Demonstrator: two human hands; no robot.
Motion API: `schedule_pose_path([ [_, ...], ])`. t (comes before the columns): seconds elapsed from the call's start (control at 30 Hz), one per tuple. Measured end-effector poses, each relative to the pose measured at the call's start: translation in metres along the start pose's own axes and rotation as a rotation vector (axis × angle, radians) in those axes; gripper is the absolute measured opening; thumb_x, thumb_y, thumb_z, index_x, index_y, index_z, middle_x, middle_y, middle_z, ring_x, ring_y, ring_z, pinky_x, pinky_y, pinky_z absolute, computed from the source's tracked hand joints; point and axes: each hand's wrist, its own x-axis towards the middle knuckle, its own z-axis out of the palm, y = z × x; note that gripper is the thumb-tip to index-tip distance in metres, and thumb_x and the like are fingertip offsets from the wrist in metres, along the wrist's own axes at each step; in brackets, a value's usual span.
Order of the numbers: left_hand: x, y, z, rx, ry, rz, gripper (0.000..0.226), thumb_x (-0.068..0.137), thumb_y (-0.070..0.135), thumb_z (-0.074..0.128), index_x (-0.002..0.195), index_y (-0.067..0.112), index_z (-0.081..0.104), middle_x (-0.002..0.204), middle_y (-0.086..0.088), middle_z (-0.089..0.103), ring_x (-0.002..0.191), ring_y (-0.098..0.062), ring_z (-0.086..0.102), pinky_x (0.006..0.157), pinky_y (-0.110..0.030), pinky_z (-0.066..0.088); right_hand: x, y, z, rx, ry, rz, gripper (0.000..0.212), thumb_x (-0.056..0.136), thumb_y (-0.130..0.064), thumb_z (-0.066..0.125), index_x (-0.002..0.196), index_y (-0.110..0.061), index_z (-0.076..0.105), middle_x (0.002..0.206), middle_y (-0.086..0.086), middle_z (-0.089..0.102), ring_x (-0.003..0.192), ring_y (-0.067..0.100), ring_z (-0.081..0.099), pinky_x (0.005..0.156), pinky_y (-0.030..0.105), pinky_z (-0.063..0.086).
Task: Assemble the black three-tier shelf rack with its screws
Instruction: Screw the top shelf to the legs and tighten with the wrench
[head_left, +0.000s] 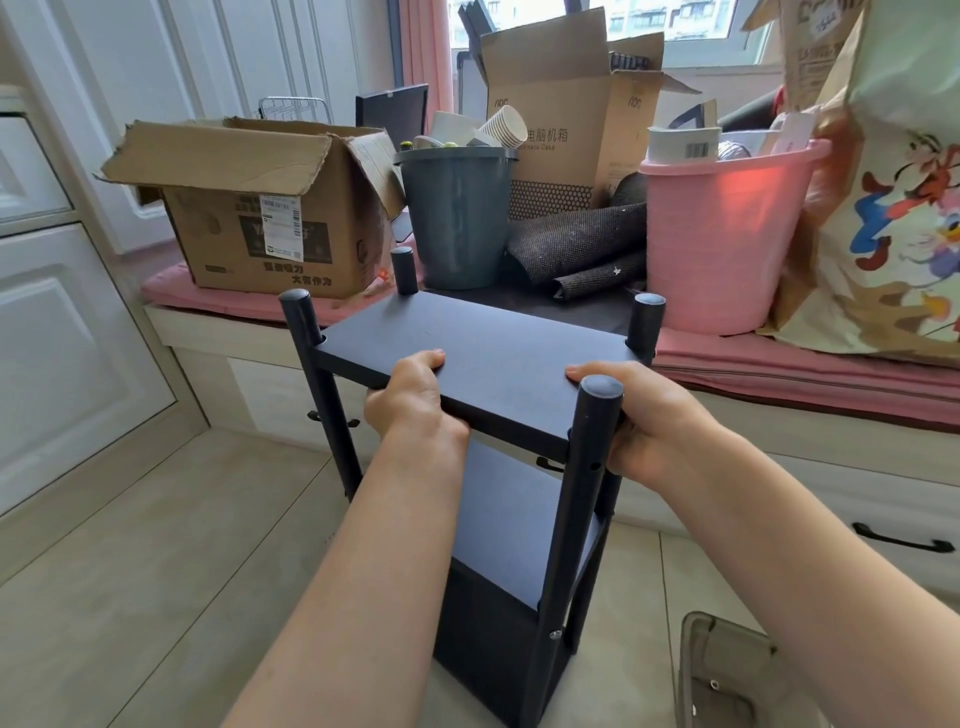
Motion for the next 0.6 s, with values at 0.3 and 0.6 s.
schedule_pose_path([
  [0.3,-0.005,0.003,0.000,0.034,0.054,-0.009,0.040,0.083,-0.007,0.068,0.120,0.005,0.058,0.103,-0.016,0.071,0.078,-0.031,0.071,0.070,-0.045,0.062,-0.002,0.000,0.002,0.005,0.016,0.019,0.028,0.085,-0.001,0.063,0.060,-0.012,0.054,0.049,0.003,0.050,0.035,0.013,0.050,0.040,0.024,0.049],
  [0.6,-0.013,0.006,0.001,0.078,0.090,-0.012,0.046,0.082,-0.005,0.070,0.124,0.007,0.057,0.101,-0.014,0.069,0.077,-0.030,0.070,0.067,-0.043,0.062,-0.005,-0.001,0.003,-0.008,0.014,0.022,0.027,0.088,-0.004,0.062,0.063,-0.011,0.054,0.042,0.000,0.051,0.032,0.011,0.050,0.041,0.023,0.047],
])
